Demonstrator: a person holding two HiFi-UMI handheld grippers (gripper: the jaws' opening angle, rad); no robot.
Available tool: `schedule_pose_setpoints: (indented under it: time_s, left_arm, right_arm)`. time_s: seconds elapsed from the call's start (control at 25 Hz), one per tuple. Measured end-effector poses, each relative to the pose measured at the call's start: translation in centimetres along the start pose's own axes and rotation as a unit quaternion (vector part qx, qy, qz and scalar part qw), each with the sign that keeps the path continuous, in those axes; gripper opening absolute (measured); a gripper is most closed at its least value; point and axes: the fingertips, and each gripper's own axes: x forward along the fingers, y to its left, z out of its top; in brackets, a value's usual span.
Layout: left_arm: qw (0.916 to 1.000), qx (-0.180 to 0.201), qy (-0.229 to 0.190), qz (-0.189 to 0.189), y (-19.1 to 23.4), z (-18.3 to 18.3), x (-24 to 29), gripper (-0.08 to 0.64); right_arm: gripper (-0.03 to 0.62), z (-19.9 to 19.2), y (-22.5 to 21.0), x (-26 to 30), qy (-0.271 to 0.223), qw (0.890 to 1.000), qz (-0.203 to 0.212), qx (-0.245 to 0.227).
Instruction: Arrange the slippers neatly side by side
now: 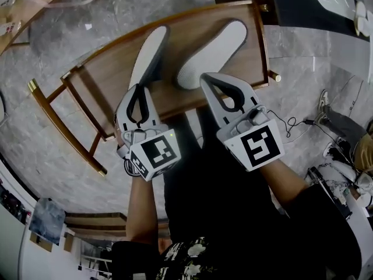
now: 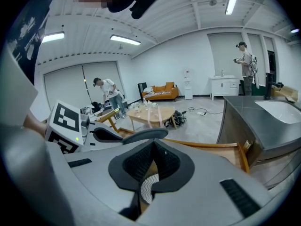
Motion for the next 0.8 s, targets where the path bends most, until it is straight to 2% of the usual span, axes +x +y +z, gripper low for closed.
schedule_pose_setpoints:
  time_s: [0.16,0.24,0.36,0.48,0.6,0.68,0.8]
  left_arm:
    - [0.9974,-0.068,0.006,-0.020,0.2,0.1,-0.3,0.029]
    - [0.9928,-0.114,0.004,-0.035,0.3,0.1,-0.4,0.029]
    - [0.9776,-0.202,-0.007,-0.059,0.3,0.1,-0.4,0.029]
    - [0.9619,-0.262,-0.019,-0.077,0.4,0.0,-0.4,0.029]
    - [0.9417,-0.321,-0.022,-0.100,0.2,-0.4,0.1,0.029]
    - [0.9343,-0.340,-0.018,-0.105,0.1,-1.0,0.3,0.029]
    - [0.9313,-0.350,-0.011,-0.102,0.0,-1.8,0.6,0.029]
  right_arm:
    - [-0.005,0.3,-0.1,0.3,-0.001,1.000,0.005,-0.002]
    - [-0.006,0.3,-0.1,0.5,-0.002,1.000,0.007,0.003]
    - [-0.005,0.4,-0.3,0.7,-0.008,1.000,0.010,0.005]
    - [-0.006,0.3,-0.3,0.7,-0.007,1.000,0.013,-0.001]
    - [-0.005,-0.1,-0.4,0.8,-0.002,1.000,0.008,0.000]
    - [-0.005,-0.6,-0.3,0.8,0.003,1.000,0.007,0.002]
    - [-0.005,-1.1,0.1,0.8,0.009,1.000,0.010,0.002]
